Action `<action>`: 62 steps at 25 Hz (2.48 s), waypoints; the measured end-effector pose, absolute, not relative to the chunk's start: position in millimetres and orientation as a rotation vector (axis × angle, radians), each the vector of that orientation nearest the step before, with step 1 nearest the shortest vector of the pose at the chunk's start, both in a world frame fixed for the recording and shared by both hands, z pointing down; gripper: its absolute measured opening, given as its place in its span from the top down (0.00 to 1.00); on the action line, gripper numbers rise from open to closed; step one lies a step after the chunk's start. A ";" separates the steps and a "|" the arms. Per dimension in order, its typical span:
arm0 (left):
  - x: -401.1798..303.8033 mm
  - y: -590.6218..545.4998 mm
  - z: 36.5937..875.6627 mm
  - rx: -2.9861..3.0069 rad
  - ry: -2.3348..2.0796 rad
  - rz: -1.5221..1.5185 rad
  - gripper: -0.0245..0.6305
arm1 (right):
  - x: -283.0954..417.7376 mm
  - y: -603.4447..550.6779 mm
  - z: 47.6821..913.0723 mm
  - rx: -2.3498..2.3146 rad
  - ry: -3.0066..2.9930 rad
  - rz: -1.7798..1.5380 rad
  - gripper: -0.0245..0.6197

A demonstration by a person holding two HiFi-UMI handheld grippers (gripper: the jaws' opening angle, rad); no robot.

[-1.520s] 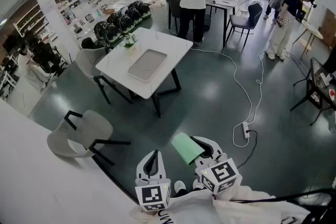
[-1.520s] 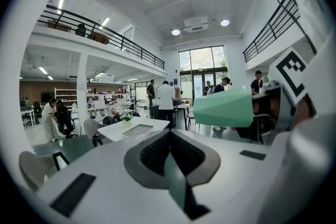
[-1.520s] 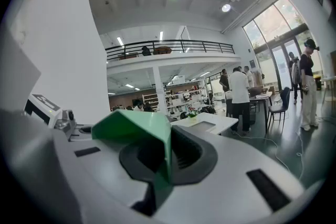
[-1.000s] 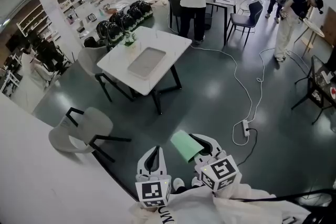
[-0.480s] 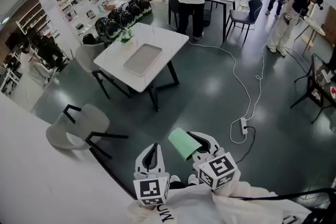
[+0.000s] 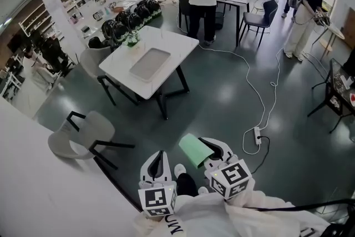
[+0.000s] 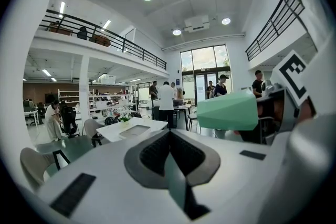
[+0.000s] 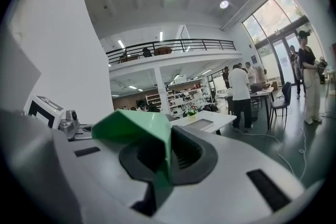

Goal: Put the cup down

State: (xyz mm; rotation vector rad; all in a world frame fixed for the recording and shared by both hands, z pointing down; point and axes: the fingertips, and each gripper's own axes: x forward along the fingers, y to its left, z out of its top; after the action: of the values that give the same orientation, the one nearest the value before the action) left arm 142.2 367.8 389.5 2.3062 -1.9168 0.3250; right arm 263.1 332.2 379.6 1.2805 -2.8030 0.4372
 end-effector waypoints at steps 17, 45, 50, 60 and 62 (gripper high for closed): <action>118.1 299.4 403.9 2.289 -1.886 0.338 0.95 | 240.1 264.9 391.0 1.289 -2.771 0.462 0.93; -0.8 114.9 403.2 2.281 -1.811 0.306 0.95 | 120.0 88.1 387.2 1.301 -2.687 0.457 0.93; -11.6 79.7 406.9 2.289 -1.790 0.321 0.95 | 109.9 54.4 392.8 1.316 -2.668 0.481 0.93; -38.6 31.9 410.7 2.307 -1.741 0.339 0.95 | 79.6 8.7 392.0 1.335 -2.657 0.496 0.93; -42.6 23.5 411.5 2.317 -1.730 0.342 0.95 | 76.2 2.3 391.8 1.350 -2.653 0.494 0.93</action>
State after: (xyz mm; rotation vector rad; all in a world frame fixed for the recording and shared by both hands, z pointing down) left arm -42.6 23.5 411.5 2.3172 -1.7300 0.3420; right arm 76.2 2.3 391.8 1.3502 -2.6527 0.4942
